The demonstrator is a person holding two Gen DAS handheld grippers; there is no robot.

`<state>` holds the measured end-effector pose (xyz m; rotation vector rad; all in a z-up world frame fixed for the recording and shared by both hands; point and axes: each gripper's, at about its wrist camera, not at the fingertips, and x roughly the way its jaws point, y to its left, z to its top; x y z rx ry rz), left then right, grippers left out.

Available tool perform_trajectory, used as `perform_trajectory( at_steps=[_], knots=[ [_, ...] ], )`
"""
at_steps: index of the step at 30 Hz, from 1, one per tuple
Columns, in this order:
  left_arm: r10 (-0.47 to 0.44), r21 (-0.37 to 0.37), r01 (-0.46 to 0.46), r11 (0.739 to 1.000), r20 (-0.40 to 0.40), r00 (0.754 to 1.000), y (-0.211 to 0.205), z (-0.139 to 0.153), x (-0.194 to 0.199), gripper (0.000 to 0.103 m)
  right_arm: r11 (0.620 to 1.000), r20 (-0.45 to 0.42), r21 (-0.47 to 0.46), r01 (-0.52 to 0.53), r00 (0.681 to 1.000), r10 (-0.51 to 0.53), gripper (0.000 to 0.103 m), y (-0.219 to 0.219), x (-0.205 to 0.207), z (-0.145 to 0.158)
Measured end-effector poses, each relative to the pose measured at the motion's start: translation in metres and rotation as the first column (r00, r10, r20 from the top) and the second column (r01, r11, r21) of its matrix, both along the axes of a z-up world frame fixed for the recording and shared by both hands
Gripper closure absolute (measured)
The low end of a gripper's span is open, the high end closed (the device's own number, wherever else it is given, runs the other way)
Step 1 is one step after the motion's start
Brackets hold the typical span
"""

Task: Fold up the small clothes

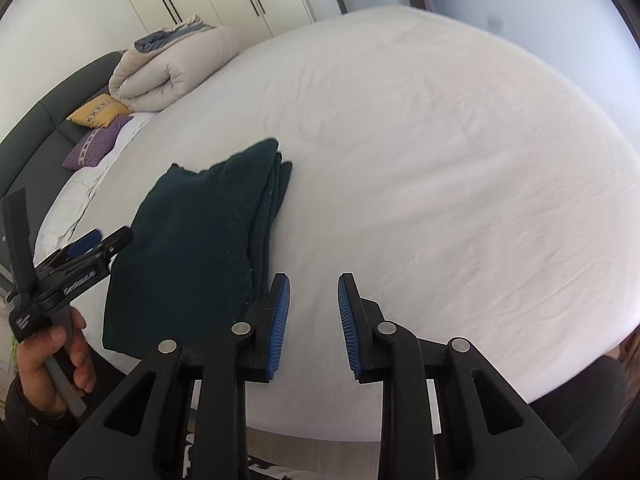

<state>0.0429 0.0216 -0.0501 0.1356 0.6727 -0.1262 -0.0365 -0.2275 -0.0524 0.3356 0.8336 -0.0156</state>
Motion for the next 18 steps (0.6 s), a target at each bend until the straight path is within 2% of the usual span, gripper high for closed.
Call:
perform_trajectory(
  at_steps=[1,3,5,6,7,8,9,10,11,13,14,18],
  knots=[
    [0.020,0.004,-0.020,1.000,0.062,0.998,0.005,0.011,-0.015,0.000,1.000,0.035,-0.026,0.011,0.999,-0.010,0.078,-0.001,-0.008,0.012],
    [0.060,0.027,-0.066,0.997,0.171,0.983,0.014,0.032,-0.042,0.000,0.996,0.122,-0.083,0.035,0.992,-0.025,0.073,0.003,-0.021,0.039],
    [0.098,0.037,-0.111,0.993,0.264,0.960,0.023,0.056,-0.062,0.000,0.990,0.222,-0.124,0.073,0.974,-0.044,0.051,0.009,-0.032,0.066],
    [0.122,0.034,-0.139,0.990,0.308,0.944,0.029,0.070,-0.071,0.000,0.987,0.285,-0.128,0.100,0.957,-0.060,0.031,0.012,-0.040,0.080],
    [0.152,0.021,-0.171,0.985,0.353,0.923,0.035,0.084,-0.080,0.000,0.983,0.367,-0.126,0.131,0.927,-0.077,0.020,0.014,-0.051,0.097],
    [0.182,0.002,-0.199,0.980,0.393,0.901,0.043,0.100,-0.088,0.000,0.980,0.442,-0.125,0.157,0.893,-0.087,0.016,0.017,-0.062,0.110],
    [0.207,-0.024,-0.218,0.976,0.432,0.878,0.050,0.114,-0.096,0.000,0.974,0.515,-0.129,0.188,0.852,-0.097,0.005,0.021,-0.072,0.123],
    [0.228,-0.054,-0.229,0.972,0.464,0.856,0.056,0.128,-0.104,0.000,0.967,0.567,-0.134,0.217,0.817,-0.105,0.000,0.025,-0.082,0.135],
    [0.249,-0.081,-0.240,0.967,0.484,0.839,0.061,0.140,-0.111,0.000,0.962,0.618,-0.134,0.238,0.779,-0.106,0.000,0.027,-0.090,0.145],
    [0.289,-0.118,-0.267,0.956,0.515,0.807,0.067,0.160,-0.121,0.000,0.962,0.677,-0.125,0.242,0.730,-0.095,0.000,0.031,-0.102,0.164],
    [0.294,-0.123,-0.271,0.955,0.532,0.794,0.067,0.166,-0.125,0.000,0.966,0.692,-0.118,0.228,0.717,-0.084,0.000,0.032,-0.106,0.173],
    [0.239,-0.071,-0.243,0.967,0.577,0.781,0.059,0.175,-0.142,0.000,0.966,0.716,-0.125,0.226,0.694,-0.070,0.000,0.037,-0.117,0.200]
  ],
)
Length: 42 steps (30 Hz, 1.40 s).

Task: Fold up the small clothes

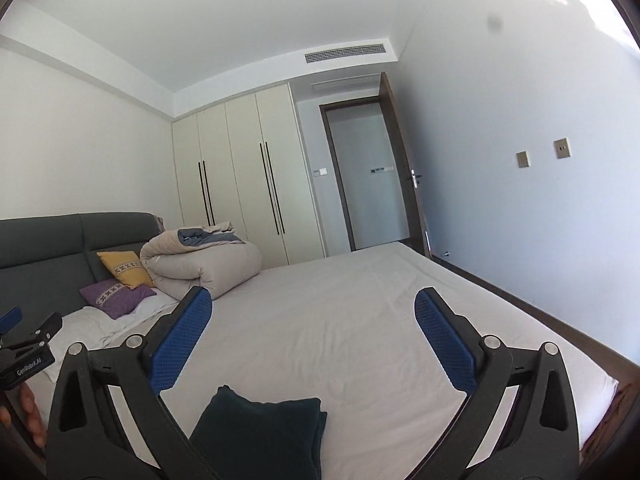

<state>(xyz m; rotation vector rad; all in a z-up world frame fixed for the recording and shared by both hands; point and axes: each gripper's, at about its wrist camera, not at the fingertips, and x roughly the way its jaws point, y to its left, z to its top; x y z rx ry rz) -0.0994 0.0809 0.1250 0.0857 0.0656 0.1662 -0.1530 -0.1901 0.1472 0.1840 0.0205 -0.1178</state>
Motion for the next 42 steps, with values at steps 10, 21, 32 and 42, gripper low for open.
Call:
perform_trajectory(
  at_steps=[10,21,32,42],
  knots=[
    [-0.014,-0.051,-0.003,0.999,-0.338,0.941,0.000,-0.040,0.043,0.000,0.984,-0.118,-0.173,-0.040,0.993,0.020,0.000,0.036,0.003,-0.016],
    [-0.118,-0.084,0.084,0.993,-0.659,0.742,-0.034,-0.146,0.054,0.000,0.999,-0.630,-0.037,0.018,0.776,-0.037,0.000,0.038,0.056,-0.119],
    [-0.139,-0.122,0.073,0.990,-0.711,0.690,-0.031,-0.165,0.057,0.000,0.999,-0.704,-0.037,0.008,0.710,-0.032,0.000,0.037,0.066,-0.152],
    [-0.156,-0.145,0.073,0.987,-0.729,0.666,-0.029,-0.171,0.062,0.000,1.000,-0.710,-0.027,-0.010,0.704,-0.012,0.000,0.033,0.062,-0.153]
  ],
)
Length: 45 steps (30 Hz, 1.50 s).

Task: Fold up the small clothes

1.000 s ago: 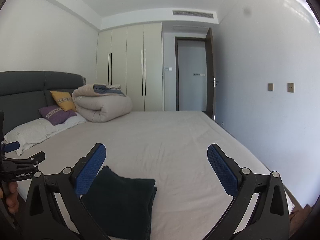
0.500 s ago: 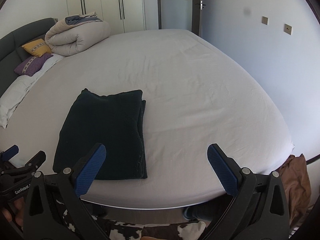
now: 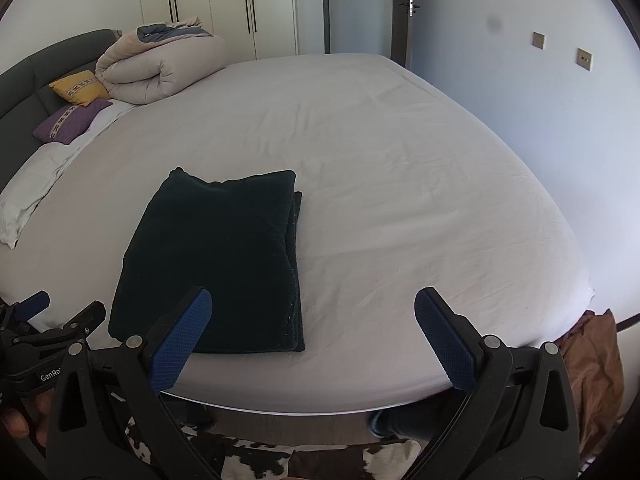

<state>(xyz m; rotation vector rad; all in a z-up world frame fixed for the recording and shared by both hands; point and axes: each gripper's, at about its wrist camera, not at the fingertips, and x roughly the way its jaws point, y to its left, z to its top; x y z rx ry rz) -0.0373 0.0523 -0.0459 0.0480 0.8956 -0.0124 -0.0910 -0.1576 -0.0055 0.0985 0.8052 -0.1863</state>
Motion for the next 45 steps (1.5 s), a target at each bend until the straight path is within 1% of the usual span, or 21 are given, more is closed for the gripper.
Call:
perform_trajectory(
  at_steps=[16,45],
  knots=[
    [-0.012,-0.008,0.012,1.000,-0.019,1.000,-0.004,-0.007,0.000,0.000,1.000,-0.020,0.011,0.000,1.000,0.000,0.000,0.007,0.005,-0.007],
    [-0.006,-0.032,0.005,0.999,-0.055,0.998,-0.003,-0.015,0.000,0.000,1.000,-0.035,0.018,0.001,0.999,0.000,0.000,0.017,0.010,-0.013]
  ],
)
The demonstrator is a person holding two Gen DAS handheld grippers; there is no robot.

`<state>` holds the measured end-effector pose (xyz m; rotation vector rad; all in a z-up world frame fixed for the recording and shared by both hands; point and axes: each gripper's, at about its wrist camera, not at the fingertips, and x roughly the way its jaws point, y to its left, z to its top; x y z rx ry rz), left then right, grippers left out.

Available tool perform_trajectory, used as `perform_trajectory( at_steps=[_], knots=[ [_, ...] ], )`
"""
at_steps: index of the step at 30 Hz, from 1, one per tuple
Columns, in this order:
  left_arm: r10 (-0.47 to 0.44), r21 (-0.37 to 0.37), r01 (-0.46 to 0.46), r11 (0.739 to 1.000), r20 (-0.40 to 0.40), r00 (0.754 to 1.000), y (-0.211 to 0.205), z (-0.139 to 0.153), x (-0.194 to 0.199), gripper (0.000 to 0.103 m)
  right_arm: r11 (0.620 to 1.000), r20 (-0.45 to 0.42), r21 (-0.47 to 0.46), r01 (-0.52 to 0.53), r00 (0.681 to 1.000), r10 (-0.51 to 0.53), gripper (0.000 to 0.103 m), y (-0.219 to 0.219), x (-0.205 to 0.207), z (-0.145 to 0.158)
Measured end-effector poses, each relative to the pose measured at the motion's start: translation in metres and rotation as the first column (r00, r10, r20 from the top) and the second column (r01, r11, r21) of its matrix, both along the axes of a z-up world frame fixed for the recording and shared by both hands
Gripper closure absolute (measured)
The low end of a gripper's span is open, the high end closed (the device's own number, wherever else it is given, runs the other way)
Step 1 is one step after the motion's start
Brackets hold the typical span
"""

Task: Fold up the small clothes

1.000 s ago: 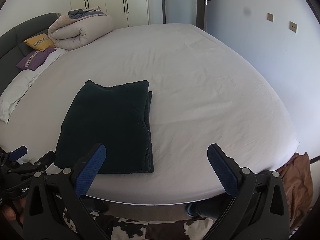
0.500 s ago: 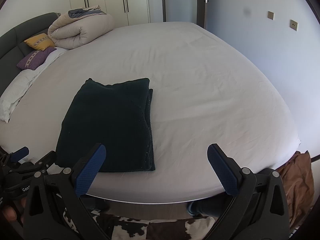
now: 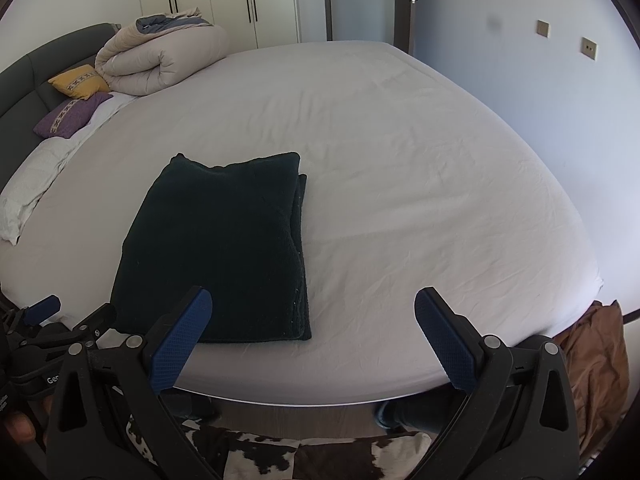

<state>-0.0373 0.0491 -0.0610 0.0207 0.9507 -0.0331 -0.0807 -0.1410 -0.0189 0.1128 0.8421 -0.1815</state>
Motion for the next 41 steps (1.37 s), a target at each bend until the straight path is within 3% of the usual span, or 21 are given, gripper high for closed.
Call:
perform_trajectory(
  at_steps=[41],
  knots=[
    [0.004,-0.006,-0.004,1.000,-0.021,1.000,0.0009,-0.0056,0.0007,0.000,1.000,-0.007,0.005,0.008,1.000,-0.008,0.000,0.0081,0.0040,-0.0029]
  ],
)
